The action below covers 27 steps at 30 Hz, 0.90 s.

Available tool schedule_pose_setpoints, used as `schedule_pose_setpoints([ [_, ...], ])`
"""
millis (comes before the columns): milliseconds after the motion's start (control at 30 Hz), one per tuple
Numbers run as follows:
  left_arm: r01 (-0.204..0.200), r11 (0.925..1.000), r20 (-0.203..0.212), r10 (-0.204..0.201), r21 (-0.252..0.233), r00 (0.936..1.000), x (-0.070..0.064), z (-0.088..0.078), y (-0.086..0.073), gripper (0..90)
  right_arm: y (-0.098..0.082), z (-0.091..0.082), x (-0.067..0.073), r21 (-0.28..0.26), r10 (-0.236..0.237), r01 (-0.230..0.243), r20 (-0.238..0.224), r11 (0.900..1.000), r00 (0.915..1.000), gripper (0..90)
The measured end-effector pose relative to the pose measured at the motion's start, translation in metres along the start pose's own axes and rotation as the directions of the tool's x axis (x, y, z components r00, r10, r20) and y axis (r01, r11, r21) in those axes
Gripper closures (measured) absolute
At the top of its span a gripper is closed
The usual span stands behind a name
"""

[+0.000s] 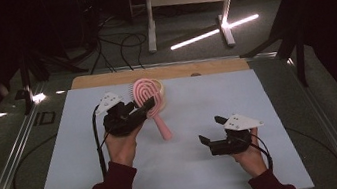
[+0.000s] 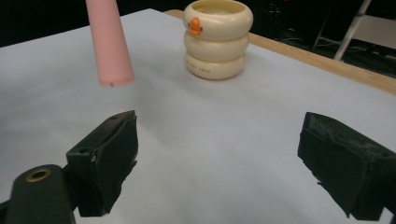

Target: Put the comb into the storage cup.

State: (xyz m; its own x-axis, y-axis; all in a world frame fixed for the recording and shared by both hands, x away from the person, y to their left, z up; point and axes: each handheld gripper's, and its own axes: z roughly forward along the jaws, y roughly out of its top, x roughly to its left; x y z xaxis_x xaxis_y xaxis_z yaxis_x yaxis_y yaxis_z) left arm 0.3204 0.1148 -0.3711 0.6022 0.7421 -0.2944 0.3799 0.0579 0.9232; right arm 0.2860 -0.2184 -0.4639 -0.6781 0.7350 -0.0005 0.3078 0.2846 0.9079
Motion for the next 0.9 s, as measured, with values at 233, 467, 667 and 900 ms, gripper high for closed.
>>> schedule_pose_setpoints([
  [233,0.001,0.9999,-0.015,-0.001,-0.010,0.9999,0.007,-0.005,0.003,63.9,-0.007,-0.004,-0.004,0.003,0.009,-0.009,0.014,1.000,0.9999,12.5],
  [467,0.002,0.9999,-0.031,-0.003,-0.016,0.9995,0.013,-0.008,0.006,64.0,-0.013,-0.008,-0.009,0.003,0.014,-0.014,0.026,1.000,0.9996,12.6],
  [667,0.009,0.9995,-0.039,-0.010,-0.029,0.9992,0.018,-0.010,0.010,64.0,-0.018,-0.013,-0.013,-0.011,0.021,-0.020,0.034,1.000,0.9992,12.6],
  [900,0.006,0.9990,-0.041,-0.007,-0.043,0.9991,0.022,-0.011,0.013,64.0,-0.022,-0.019,-0.018,-0.037,0.033,-0.031,0.043,0.999,0.9985,12.5],
])
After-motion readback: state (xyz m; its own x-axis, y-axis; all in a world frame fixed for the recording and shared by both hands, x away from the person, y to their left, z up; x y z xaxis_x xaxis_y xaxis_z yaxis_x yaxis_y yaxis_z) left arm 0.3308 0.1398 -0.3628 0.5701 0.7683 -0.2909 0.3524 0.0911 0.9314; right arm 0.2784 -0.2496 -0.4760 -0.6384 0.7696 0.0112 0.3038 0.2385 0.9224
